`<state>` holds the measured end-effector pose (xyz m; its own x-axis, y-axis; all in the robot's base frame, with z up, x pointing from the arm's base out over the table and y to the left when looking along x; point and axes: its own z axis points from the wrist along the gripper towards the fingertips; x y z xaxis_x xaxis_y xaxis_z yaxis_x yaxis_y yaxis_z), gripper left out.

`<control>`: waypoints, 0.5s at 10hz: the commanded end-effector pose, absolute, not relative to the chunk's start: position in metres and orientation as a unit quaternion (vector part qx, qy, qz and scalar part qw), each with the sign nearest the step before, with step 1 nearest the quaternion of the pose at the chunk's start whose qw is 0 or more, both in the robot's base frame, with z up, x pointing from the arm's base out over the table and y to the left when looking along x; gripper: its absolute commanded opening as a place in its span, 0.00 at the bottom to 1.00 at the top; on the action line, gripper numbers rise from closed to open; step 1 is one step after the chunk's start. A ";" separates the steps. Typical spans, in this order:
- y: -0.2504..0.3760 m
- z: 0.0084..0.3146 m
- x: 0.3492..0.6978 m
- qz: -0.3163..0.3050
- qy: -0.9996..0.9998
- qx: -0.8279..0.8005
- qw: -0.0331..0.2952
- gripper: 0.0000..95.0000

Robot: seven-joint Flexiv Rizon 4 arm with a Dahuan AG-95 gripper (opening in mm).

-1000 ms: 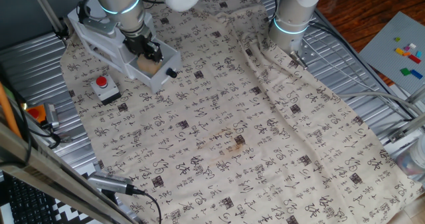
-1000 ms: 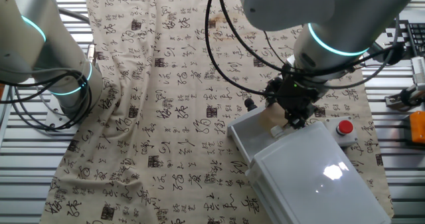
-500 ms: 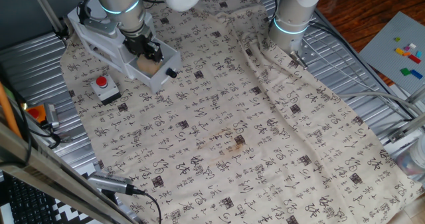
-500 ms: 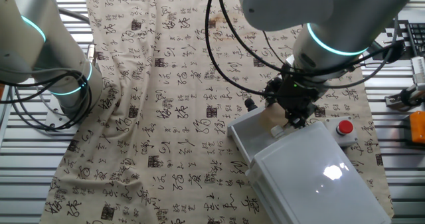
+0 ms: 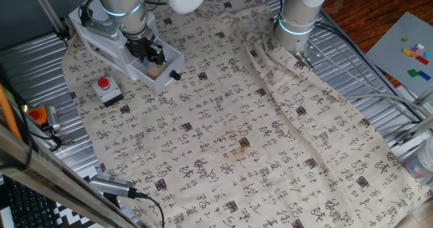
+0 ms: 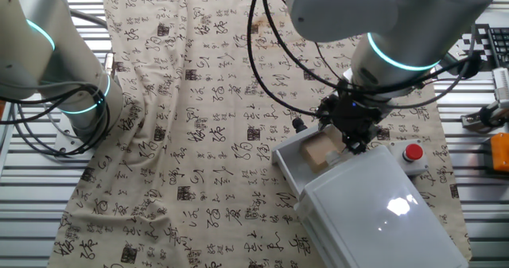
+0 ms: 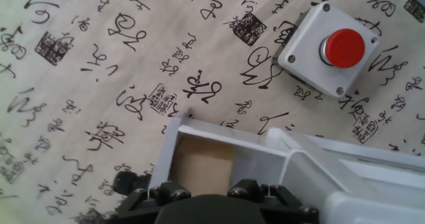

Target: Put things in the drawer

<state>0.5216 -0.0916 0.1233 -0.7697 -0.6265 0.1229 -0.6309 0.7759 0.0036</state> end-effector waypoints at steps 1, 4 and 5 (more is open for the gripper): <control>-0.057 0.131 0.515 0.025 -0.962 0.266 0.059 0.00; -0.033 0.123 0.506 0.009 -0.972 0.228 0.054 0.00; -0.028 0.120 0.503 0.001 -0.976 0.210 0.052 0.00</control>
<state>0.5050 -0.0354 0.1218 -0.8909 -0.4406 0.1100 -0.4425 0.8967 0.0081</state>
